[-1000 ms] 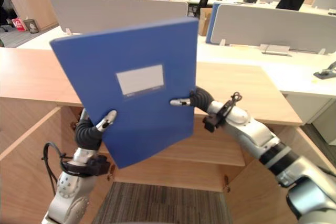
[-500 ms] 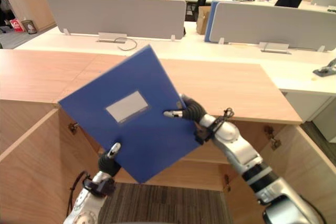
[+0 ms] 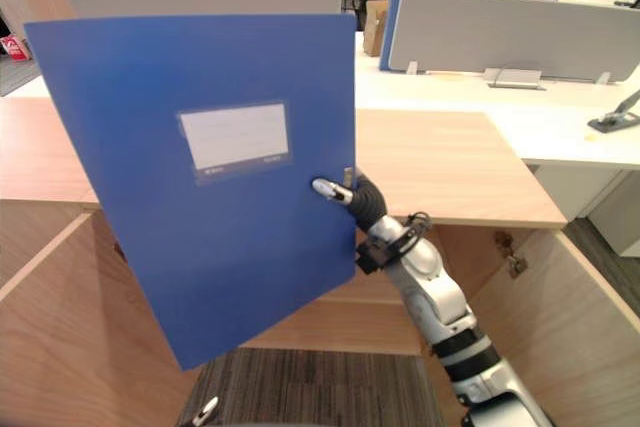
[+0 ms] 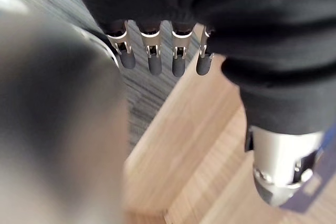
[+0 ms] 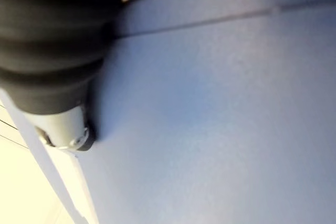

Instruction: Walk over to the cabinet, pick up the folder, carry it to the office cabinet, place the folder inside the office cabinet, then close the office cabinet door

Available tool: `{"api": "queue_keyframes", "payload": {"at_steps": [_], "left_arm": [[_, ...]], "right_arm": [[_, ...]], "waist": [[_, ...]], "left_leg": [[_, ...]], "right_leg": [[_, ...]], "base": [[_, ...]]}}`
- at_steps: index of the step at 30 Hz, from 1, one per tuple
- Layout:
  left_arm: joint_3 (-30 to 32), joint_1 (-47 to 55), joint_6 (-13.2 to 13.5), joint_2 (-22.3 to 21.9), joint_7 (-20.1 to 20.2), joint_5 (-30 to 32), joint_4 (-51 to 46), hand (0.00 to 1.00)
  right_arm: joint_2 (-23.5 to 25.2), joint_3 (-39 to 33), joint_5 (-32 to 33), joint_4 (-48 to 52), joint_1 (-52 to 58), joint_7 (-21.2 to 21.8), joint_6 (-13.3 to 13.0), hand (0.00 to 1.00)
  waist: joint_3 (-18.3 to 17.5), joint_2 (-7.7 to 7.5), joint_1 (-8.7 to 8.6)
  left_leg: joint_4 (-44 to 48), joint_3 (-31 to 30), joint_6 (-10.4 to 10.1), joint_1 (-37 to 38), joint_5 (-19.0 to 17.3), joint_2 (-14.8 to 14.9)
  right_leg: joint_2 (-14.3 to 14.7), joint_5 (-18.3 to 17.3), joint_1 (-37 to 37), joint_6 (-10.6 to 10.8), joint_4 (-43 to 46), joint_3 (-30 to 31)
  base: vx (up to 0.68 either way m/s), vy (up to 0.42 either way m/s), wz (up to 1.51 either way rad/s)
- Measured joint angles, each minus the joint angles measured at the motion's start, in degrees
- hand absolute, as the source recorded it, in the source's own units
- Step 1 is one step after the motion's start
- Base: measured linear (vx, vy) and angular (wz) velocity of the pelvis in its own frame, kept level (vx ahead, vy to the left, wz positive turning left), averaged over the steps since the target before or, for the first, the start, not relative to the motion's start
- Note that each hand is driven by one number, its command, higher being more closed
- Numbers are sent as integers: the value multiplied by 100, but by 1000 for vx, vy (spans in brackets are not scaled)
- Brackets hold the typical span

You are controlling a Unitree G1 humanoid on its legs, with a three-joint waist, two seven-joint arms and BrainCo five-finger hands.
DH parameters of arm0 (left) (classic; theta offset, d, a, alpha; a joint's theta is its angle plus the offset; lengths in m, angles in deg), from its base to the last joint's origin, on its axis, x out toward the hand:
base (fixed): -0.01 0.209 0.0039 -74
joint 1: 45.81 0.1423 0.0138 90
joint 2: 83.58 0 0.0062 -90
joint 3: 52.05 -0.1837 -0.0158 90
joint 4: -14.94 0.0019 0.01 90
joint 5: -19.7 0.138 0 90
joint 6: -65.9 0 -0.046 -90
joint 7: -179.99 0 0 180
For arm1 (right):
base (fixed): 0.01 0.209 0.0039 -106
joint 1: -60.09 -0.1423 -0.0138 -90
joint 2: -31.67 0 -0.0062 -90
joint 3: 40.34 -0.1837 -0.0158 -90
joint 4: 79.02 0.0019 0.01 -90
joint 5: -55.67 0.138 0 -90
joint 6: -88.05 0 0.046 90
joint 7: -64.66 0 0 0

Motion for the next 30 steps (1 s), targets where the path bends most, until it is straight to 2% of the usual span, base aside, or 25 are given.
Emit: {"api": "queue_keyframes", "payload": {"at_steps": [1,4,5,6,7,8,9,10,14,16,17,19,23,28,30], "left_arm": [[107,21,-7,-16,-29,71,77,0],[558,111,-73,-147,-99,209,251,0],[727,131,-94,-201,-99,203,297,0],[876,175,-94,-256,-98,191,295,0],[946,176,-93,-281,-99,191,295,0],[1106,175,-86,-330,-105,191,295,0],[1166,173,-81,-348,-108,191,296,0],[1179,172,-81,-351,-112,191,297,0],[1215,151,-69,-362,-113,192,294,0],[1135,87,-69,-327,-111,194,296,0],[1093,58,-71,-306,-111,200,296,0],[1001,-86,-111,-241,-216,238,375,0],[768,-114,-138,-127,-220,323,446,0],[553,-173,-134,-60,-227,476,438,0],[509,-186,-107,-76,-227,484,383,0]], "right_arm": [[26,-18,-52,11,0,-17,0,100],[212,-474,-822,548,3,-248,-8,100],[277,-650,-1341,916,0,-419,-79,100],[328,-744,-1978,1250,-15,-589,-257,100],[358,-772,-2319,1392,-24,-658,-337,100],[398,-764,-3202,1706,-28,-790,-574,100],[396,-529,-3706,1806,-60,-864,-686,100],[393,-346,-3866,1817,-68,-883,-710,100],[229,1284,-4803,1401,-77,-858,-896,100],[77,2367,-6001,325,-138,-838,-1097,100],[41,2650,-6296,-92,-179,-802,-1111,100],[-101,3401,-7442,-1583,-242,-560,-1106,100],[-323,3195,-7635,-2383,-276,-540,-1118,100],[-264,2846,-7864,-3314,-279,-546,-1117,100],[-152,2517,-8143,-3759,-268,-524,-994,100]], "waist": [[1,-1,-7],[16,-14,1],[16,-15,3],[16,-15,-6],[15,-16,-10],[17,-22,-7],[16,-25,-8],[16,-25,-20],[12,-42,-31],[33,-67,44],[40,-76,70],[114,-117,161],[276,-101,78],[430,-75,81],[488,-24,97]], "left_leg": [[0,0,-1,0,1,0],[-1,2,-3,0,1,31],[-1,2,-5,5,1,35],[-1,5,-9,10,-1,42],[-1,7,-13,15,-1,48],[-1,11,-27,17,3,69],[-1,11,-36,17,5,86],[-1,13,-40,17,5,92],[-1,17,-55,3,7,118],[-2,14,-59,-3,6,111],[-2,11,-59,-4,6,109],[-1,-21,-59,-21,7,81],[-1,-22,-52,-32,2,31],[0,-30,-46,-31,-3,15],[-1,-33,-46,-31,-3,5]], "right_leg": [[1,3,1,-2,-2,0],[5,15,4,-19,-20,3],[8,16,10,-21,-25,4],[10,18,16,-24,-34,7],[10,19,21,-26,-39,11],[17,24,27,-34,-52,17],[34,27,33,-41,-66,19],[42,30,34,-47,-76,22],[90,41,35,-65,-124,34],[97,41,34,-65,-129,33],[96,41,34,-65,-127,31],[68,39,30,-62,-114,-4],[18,33,5,-49,-85,-5],[18,18,1,-28,-68,-11],[15,7,-9,-14,-43,-10]], "base": [[-55,-2,-2],[-43,-1,-1],[-31,0,-1],[0,0,0],[0,0,0],[0,0,0],[0,0,0],[-31,-20,-4],[-5,-4,-1],[0,0,0],[0,0,0],[-19,20,6],[-12,23,1],[0,0,0],[0,0,0]]}}
